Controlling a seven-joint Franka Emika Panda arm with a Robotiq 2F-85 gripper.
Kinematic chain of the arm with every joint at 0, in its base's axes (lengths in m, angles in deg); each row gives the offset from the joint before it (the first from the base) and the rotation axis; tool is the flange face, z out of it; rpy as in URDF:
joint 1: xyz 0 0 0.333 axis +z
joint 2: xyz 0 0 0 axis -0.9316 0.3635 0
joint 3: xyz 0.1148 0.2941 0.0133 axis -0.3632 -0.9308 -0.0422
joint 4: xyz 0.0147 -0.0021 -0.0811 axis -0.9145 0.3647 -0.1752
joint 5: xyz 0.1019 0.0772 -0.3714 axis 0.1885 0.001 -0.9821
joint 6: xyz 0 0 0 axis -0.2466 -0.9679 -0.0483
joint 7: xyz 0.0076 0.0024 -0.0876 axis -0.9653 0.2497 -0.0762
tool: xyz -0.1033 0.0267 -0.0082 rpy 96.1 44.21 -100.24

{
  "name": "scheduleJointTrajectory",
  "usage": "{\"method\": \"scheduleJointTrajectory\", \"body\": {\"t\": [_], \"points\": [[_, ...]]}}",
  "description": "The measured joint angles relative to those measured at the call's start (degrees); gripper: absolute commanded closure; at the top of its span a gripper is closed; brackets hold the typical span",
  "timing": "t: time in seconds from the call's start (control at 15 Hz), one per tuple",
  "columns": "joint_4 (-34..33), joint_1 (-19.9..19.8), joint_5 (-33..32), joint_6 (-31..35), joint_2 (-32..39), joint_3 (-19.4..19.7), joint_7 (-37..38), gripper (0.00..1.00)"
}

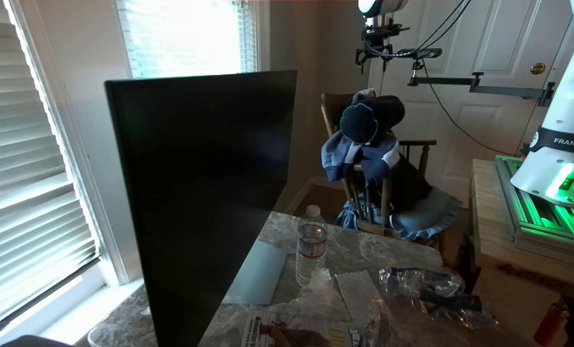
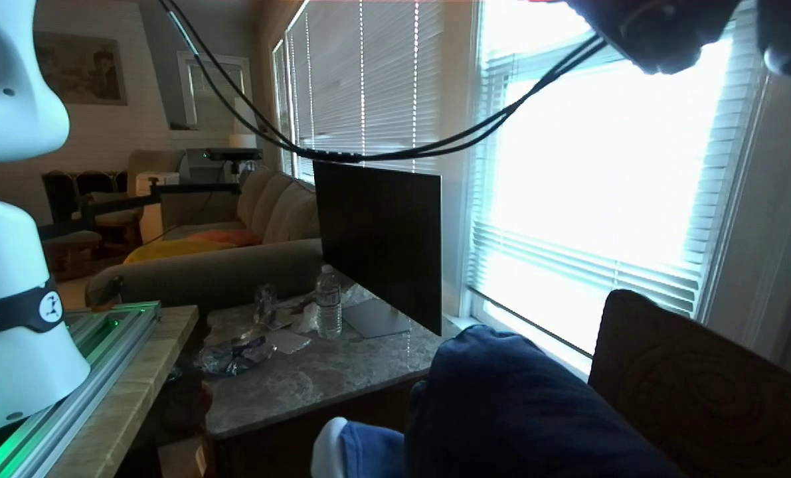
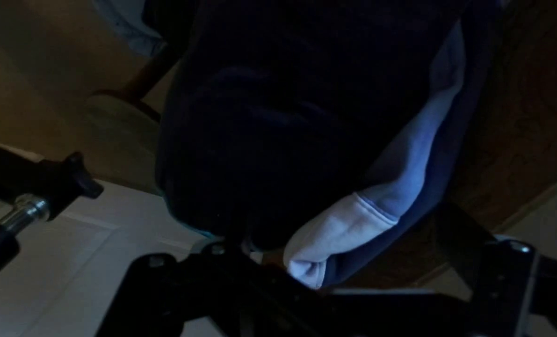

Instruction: Move the sausage pillow to the right

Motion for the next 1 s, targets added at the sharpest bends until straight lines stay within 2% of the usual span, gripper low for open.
{"method": "scheduleJointTrajectory", "body": {"t": [0.6,1.0], "points": [[13.4,0.1,-9.3,-6.6,-18.0,-1.2,-23.8,0.00],[21.8,0.1,-11.9,-12.0,-29.0,-3.4,-25.7,0.00]]}}
